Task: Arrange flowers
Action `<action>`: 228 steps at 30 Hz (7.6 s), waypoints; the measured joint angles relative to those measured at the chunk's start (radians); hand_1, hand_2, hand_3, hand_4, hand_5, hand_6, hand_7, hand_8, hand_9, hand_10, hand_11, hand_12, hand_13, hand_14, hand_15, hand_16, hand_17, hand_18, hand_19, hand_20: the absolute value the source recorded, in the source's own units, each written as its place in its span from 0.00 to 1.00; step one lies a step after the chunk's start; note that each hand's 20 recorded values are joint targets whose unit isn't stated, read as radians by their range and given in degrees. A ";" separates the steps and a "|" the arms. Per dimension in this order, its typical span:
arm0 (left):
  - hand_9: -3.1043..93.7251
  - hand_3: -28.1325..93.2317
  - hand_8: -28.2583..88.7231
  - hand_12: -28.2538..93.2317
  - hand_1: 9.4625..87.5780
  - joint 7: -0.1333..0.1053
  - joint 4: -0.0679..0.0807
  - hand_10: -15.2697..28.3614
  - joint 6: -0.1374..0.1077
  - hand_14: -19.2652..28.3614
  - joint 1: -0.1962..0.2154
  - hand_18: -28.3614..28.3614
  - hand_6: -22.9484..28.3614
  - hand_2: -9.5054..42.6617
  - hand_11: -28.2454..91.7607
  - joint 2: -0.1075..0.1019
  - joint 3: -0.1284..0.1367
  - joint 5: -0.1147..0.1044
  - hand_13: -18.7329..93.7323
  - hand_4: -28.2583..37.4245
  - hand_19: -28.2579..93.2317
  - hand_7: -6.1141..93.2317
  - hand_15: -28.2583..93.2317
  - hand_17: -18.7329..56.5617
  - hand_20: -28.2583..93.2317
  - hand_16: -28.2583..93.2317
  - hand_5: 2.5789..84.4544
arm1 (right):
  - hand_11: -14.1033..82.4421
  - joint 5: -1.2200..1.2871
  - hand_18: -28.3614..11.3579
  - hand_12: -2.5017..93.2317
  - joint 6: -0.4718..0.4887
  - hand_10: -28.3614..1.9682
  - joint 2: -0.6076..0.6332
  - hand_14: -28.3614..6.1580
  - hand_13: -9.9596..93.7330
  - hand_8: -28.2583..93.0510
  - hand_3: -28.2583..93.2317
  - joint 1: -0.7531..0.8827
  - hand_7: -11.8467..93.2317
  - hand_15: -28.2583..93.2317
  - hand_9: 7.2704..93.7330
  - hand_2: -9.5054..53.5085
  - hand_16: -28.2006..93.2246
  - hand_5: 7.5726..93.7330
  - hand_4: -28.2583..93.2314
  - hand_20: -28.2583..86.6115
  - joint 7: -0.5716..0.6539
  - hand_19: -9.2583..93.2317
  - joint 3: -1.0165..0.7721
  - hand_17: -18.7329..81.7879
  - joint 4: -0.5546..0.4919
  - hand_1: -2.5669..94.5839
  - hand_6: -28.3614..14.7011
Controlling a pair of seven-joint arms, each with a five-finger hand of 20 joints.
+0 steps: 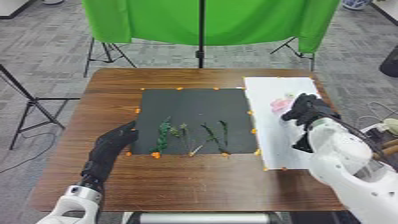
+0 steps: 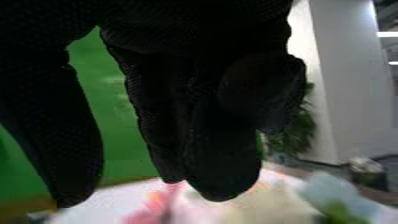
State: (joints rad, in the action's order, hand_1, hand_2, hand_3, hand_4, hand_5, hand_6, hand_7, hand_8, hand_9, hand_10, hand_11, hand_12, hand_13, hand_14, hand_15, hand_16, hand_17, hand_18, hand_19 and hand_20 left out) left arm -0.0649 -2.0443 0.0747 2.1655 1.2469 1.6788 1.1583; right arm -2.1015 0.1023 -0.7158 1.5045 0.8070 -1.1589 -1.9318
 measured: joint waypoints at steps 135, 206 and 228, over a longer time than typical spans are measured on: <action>0.40 0.73 0.20 0.37 0.29 -0.246 0.011 0.59 -0.203 0.70 0.065 0.77 0.54 0.00 0.32 0.014 0.040 -0.150 0.40 0.18 0.27 0.12 0.33 0.25 0.39 0.29 0.43 | 0.24 -0.086 0.52 0.45 -0.316 0.61 0.021 0.75 0.98 0.33 0.64 0.108 0.27 0.71 0.96 0.00 0.50 0.85 0.12 0.67 -0.110 1.00 -0.042 0.88 0.095 0.71 0.63; 0.41 0.77 0.20 0.37 0.26 -0.251 0.026 0.60 -0.158 0.71 0.029 0.76 0.54 0.00 0.32 0.008 0.011 -0.165 0.40 0.17 0.27 0.12 0.33 0.25 0.39 0.29 0.44 | 0.31 0.169 0.48 0.22 -0.043 0.43 -0.412 0.69 0.98 0.17 0.73 -0.638 0.19 0.64 0.79 0.00 0.52 0.48 0.11 0.61 -0.365 1.00 0.581 0.84 0.204 0.40 0.64; 0.41 0.77 0.20 0.37 0.25 -0.227 0.015 0.60 -0.157 0.71 0.053 0.76 0.54 0.00 0.32 0.011 0.027 -0.163 0.41 0.17 0.27 0.12 0.33 0.25 0.39 0.29 0.44 | 0.29 -0.103 0.41 0.24 -0.073 0.35 0.068 0.61 0.92 0.18 0.69 0.091 0.17 0.70 0.71 0.00 0.50 0.52 0.10 0.67 -0.061 1.00 -0.180 0.80 0.072 0.35 0.62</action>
State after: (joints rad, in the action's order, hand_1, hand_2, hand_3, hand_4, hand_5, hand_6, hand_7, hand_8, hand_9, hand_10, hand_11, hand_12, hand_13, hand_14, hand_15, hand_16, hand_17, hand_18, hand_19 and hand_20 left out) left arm -0.2918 -2.0292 -0.0826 2.2183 1.2580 1.7061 0.9956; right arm -2.2049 0.0290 -0.6474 1.5954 0.7461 -1.3388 -1.8595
